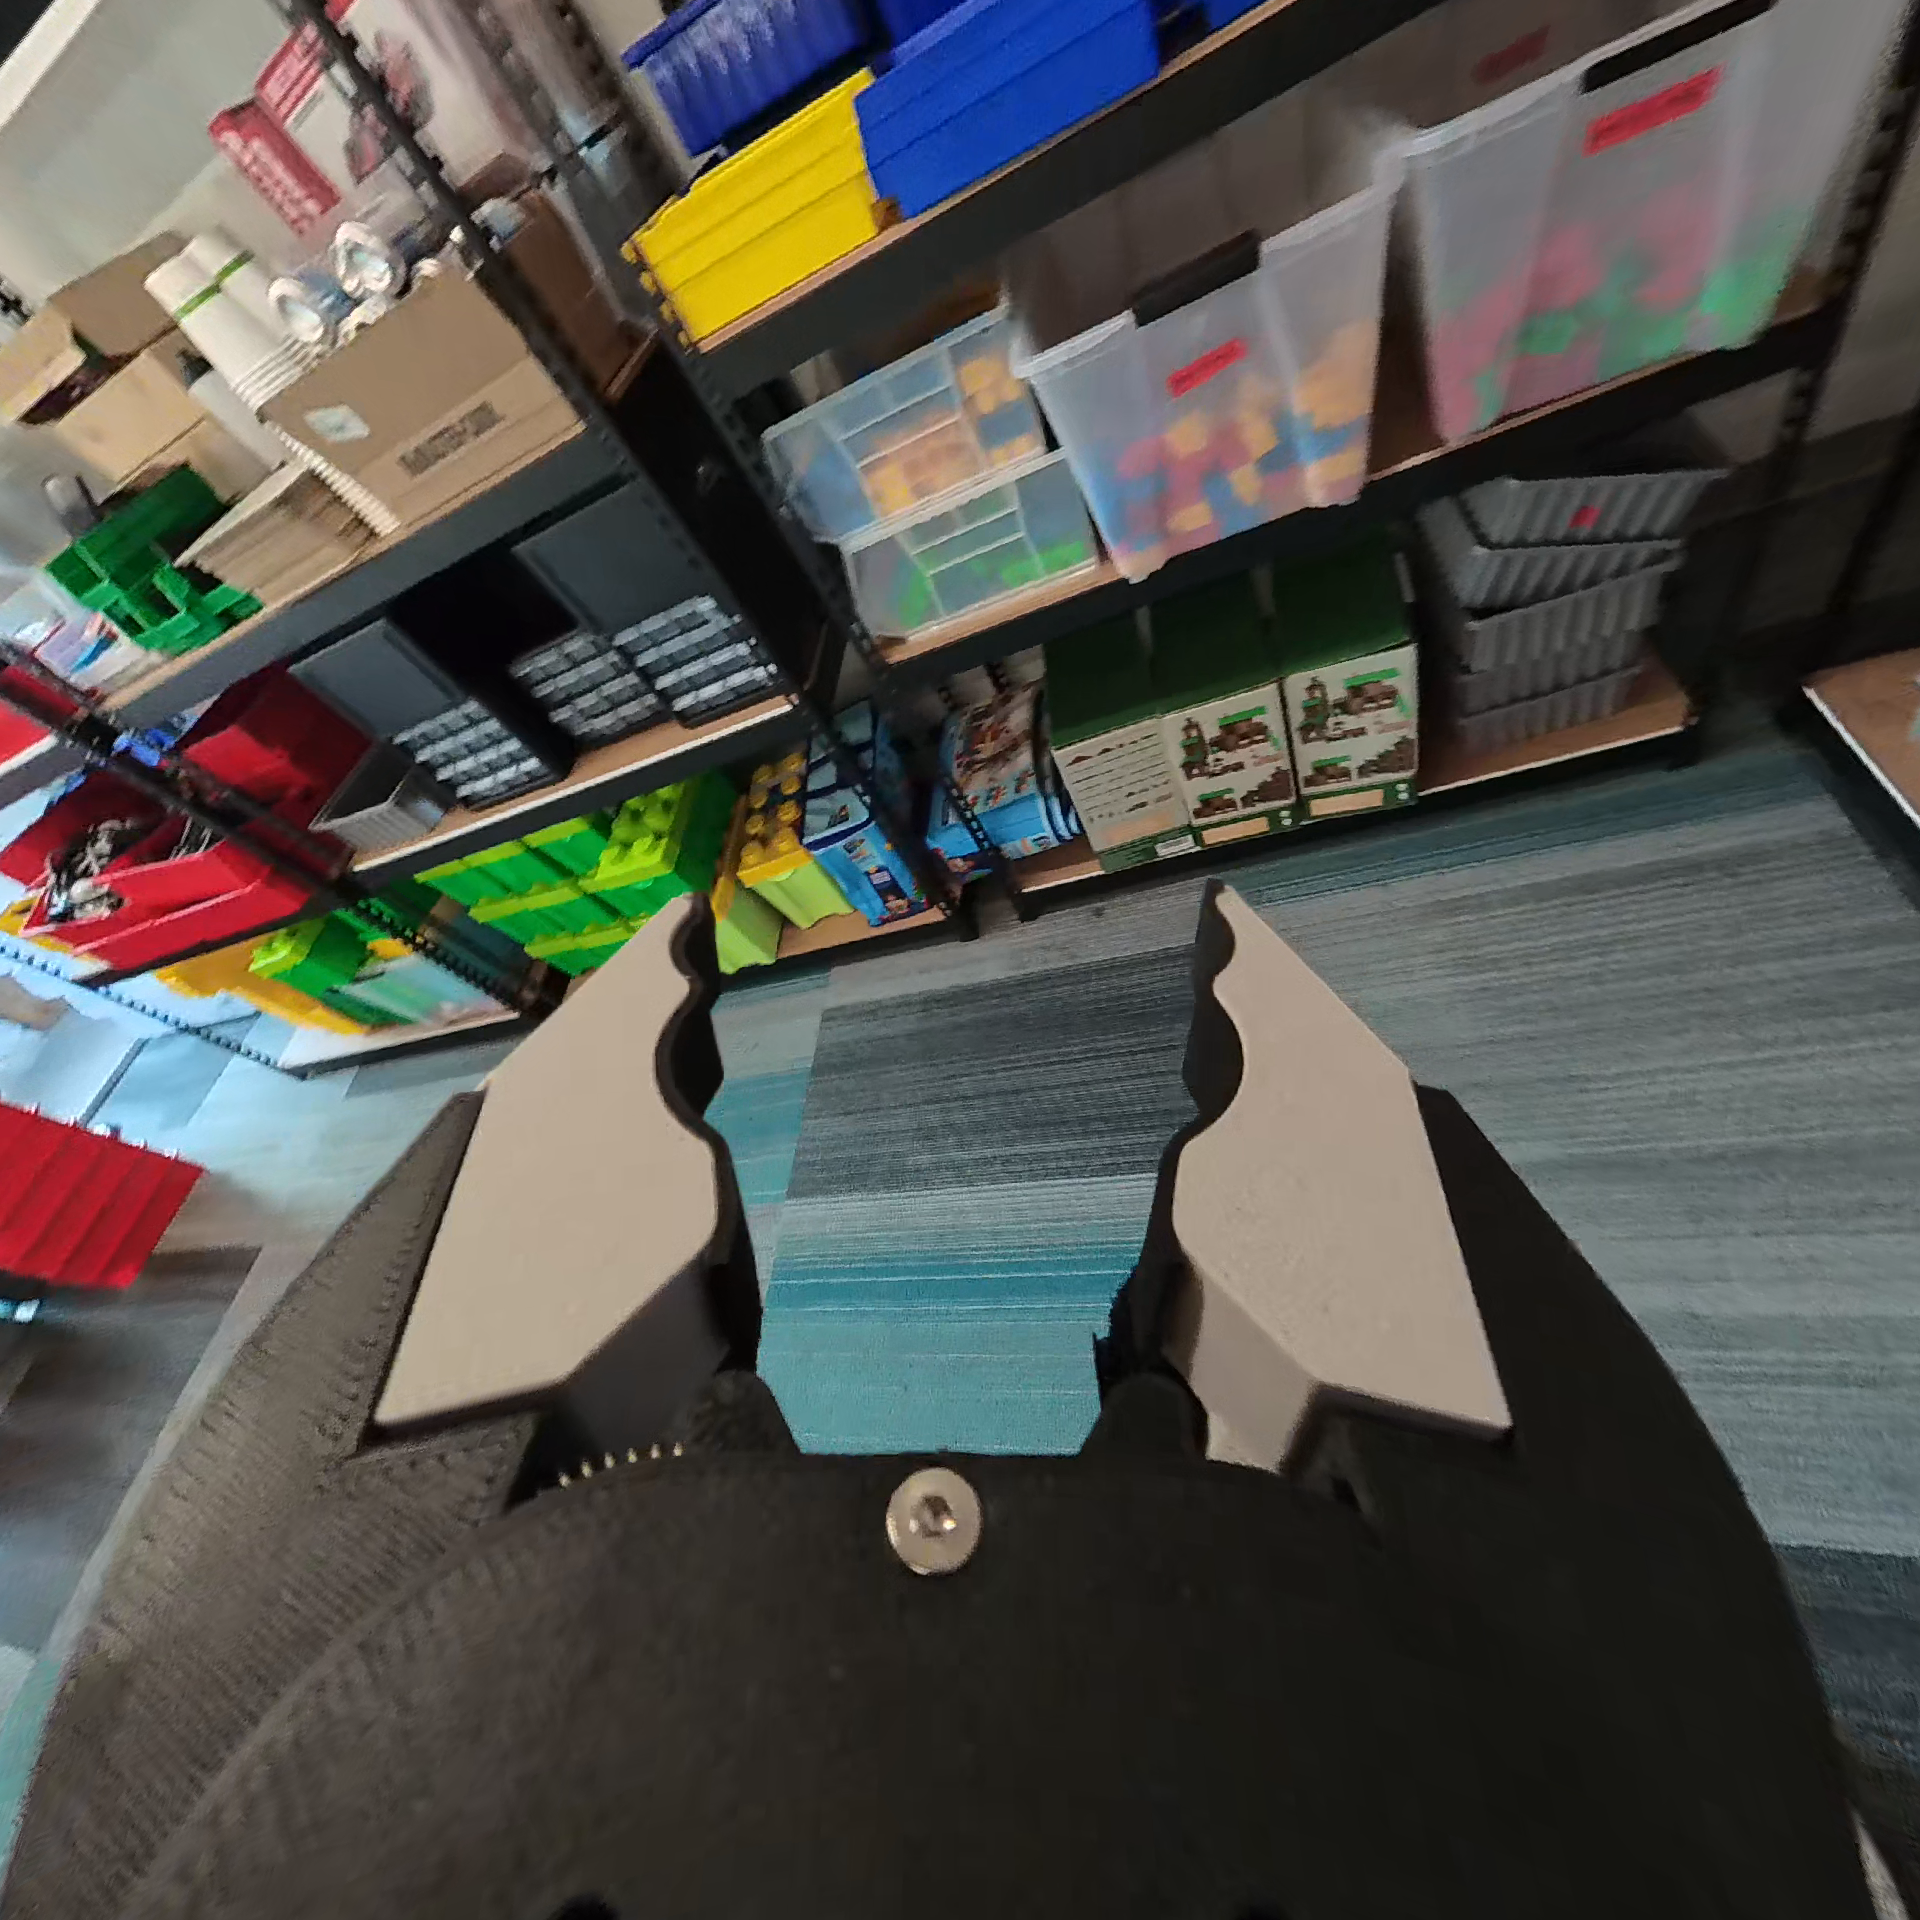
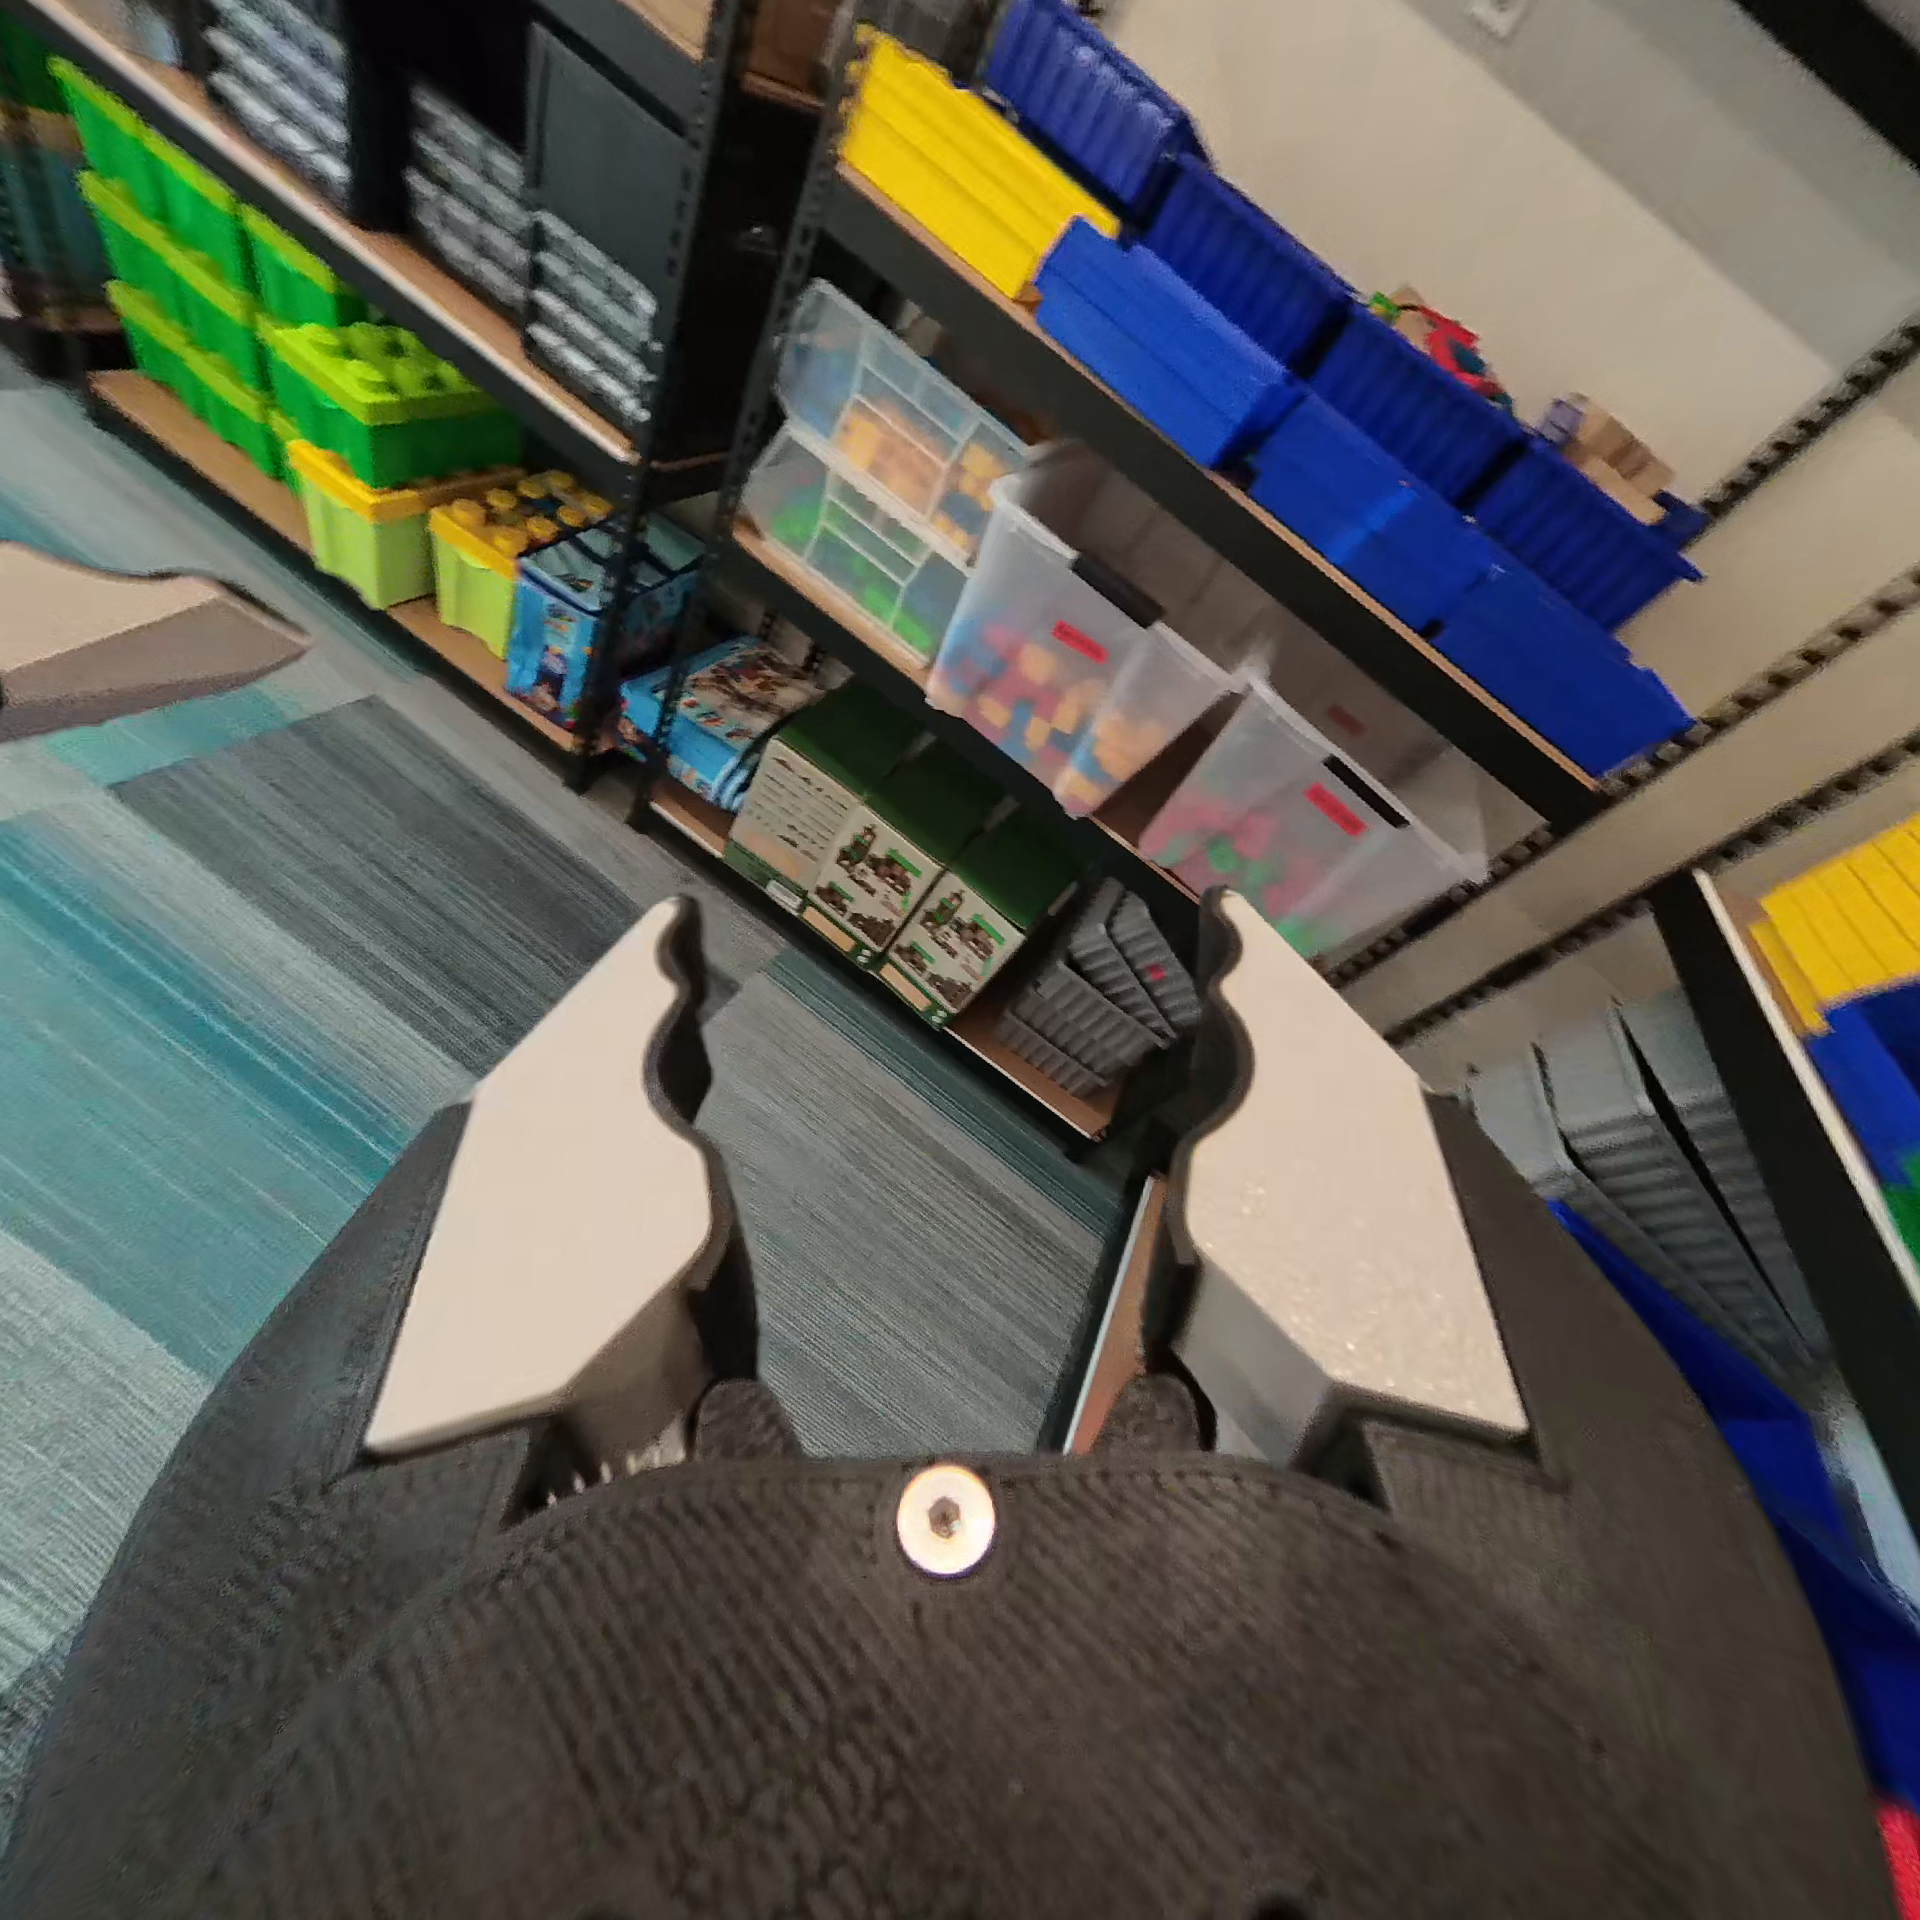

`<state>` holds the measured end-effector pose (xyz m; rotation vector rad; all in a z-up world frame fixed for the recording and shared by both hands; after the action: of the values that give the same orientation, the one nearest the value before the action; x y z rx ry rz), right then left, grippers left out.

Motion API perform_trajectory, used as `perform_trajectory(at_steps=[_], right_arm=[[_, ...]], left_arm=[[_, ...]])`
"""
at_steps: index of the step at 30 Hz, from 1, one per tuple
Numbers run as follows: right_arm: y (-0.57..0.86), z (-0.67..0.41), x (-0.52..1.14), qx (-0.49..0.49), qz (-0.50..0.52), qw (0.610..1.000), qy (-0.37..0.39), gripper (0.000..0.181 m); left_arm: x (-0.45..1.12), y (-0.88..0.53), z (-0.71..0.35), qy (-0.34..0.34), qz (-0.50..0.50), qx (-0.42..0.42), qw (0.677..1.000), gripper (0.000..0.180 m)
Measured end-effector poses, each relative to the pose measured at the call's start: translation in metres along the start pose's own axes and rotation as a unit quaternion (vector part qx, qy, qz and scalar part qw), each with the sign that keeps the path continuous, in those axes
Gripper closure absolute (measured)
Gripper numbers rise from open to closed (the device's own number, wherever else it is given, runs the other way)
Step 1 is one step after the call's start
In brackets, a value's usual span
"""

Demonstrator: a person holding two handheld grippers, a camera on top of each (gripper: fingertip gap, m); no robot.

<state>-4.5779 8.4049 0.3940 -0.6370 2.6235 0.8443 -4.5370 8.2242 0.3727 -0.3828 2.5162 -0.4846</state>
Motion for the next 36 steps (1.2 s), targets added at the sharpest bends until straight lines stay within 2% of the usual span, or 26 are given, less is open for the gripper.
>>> perform_trajectory(at_steps=[3, 7, 14, 21, 23, 25, 29, 32, 36], right_arm=[[-0.001, -0.011, 0.037, -0.013, -0.042, 0.999, 0.023, 0.077], [-0.001, -0.031, 0.093, -0.037, -0.069, 0.997, 0.023, 0.074], [-0.044, -0.083, 0.173, -0.041, -0.131, 0.988, 0.070, 0.087], [-0.135, -0.147, 0.256, 0.019, -0.199, 0.975, 0.099, 0.088], [-0.161, -0.165, 0.270, 0.017, -0.191, 0.972, 0.136, 0.088], [-0.194, -0.172, 0.281, 0.006, -0.228, 0.961, 0.154, 0.091], [-0.250, -0.168, 0.307, 0.002, -0.282, 0.950, 0.137, 0.100], [-0.282, -0.165, 0.329, 0.028, -0.299, 0.948, 0.108, 0.101], [-0.312, -0.179, 0.370, 0.030, -0.324, 0.942, 0.077, 0.102]], left_arm=[[0.030, -0.010, -0.005, -0.012, -0.017, -0.019, 1.000, 0.089], [0.069, -0.027, -0.016, -0.018, -0.046, -0.046, 0.998, 0.090], [0.117, -0.091, -0.002, -0.026, -0.090, -0.102, 0.990, 0.091], [0.125, -0.228, 0.082, -0.009, -0.095, -0.207, 0.974, 0.090], [0.120, -0.270, 0.116, -0.002, -0.099, -0.228, 0.969, 0.091], [0.116, -0.307, 0.152, -0.008, -0.096, -0.239, 0.966, 0.092], [0.105, -0.364, 0.223, -0.050, -0.108, -0.250, 0.961, 0.092], [0.105, -0.395, 0.262, -0.047, -0.144, -0.264, 0.953, 0.097], [0.130, -0.424, 0.281, -0.045, -0.120, -0.291, 0.948, 0.096]])
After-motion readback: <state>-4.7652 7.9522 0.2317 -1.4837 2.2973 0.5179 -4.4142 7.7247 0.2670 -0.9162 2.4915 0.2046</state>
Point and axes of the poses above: each gripper's, where its closed fingertips meet, x out along the fingers, z out of its underside, y = z × x across the jaws, the point moved 9 cm from there along -x, back along the fingers, and after that the axes turned 10 degrees about -y, right-handed, at the moved point
